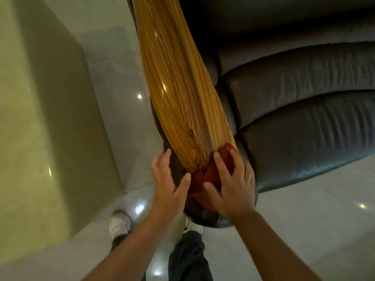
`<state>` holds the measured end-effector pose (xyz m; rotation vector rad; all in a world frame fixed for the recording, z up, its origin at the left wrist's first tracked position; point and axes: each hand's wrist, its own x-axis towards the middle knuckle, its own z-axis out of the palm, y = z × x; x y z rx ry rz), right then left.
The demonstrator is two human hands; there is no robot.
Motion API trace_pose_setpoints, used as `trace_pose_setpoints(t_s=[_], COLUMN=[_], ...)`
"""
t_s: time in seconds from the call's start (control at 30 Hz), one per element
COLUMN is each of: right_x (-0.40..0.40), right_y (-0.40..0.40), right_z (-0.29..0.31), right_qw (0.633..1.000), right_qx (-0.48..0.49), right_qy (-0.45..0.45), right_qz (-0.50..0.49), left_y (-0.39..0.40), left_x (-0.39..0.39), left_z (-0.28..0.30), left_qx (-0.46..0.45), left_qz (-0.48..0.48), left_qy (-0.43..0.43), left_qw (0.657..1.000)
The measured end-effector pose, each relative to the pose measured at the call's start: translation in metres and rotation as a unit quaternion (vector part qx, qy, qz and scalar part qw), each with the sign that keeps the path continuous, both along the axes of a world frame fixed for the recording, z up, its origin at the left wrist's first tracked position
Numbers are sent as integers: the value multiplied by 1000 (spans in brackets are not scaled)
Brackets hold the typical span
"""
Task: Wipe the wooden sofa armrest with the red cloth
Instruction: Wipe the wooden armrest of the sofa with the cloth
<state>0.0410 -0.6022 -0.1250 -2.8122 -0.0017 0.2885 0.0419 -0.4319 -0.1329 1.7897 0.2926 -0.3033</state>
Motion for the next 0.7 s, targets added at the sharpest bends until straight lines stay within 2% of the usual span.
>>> trace_pose_setpoints(t_s=[0.07, 0.1, 0.2, 0.27, 0.37, 0.43, 0.53, 0.7], right_x=[18, 27, 49, 59, 68, 71, 67, 69], right_y=[-17, -23, -38, -49, -58, -59, -61, -60], right_z=[6, 8, 18, 23, 27, 29, 33, 57], right_qw=[1000, 999, 992, 987, 976, 968, 972, 954], right_qx=[0, -7, -1, 5, -2, 2, 64, 156], right_qy=[-13, -13, 15, 18, 28, 36, 99, 210], right_qz=[25, 49, 122, 161, 215, 247, 202, 147], left_y=[-10, -12, -14, -7, 12, 20, 27, 43], left_x=[-12, -14, -5, 4, 9, 8, 6, 1], left_z=[3, 2, -3, -3, -3, 1, 8, 26], left_qx=[-122, -137, -60, -12, 70, 80, 11, -63], left_qz=[7, 5, 21, -3, -165, -234, -193, -132], left_qy=[62, 77, 102, 119, 82, 36, 21, -17], left_qw=[991, 988, 993, 993, 980, 968, 981, 989])
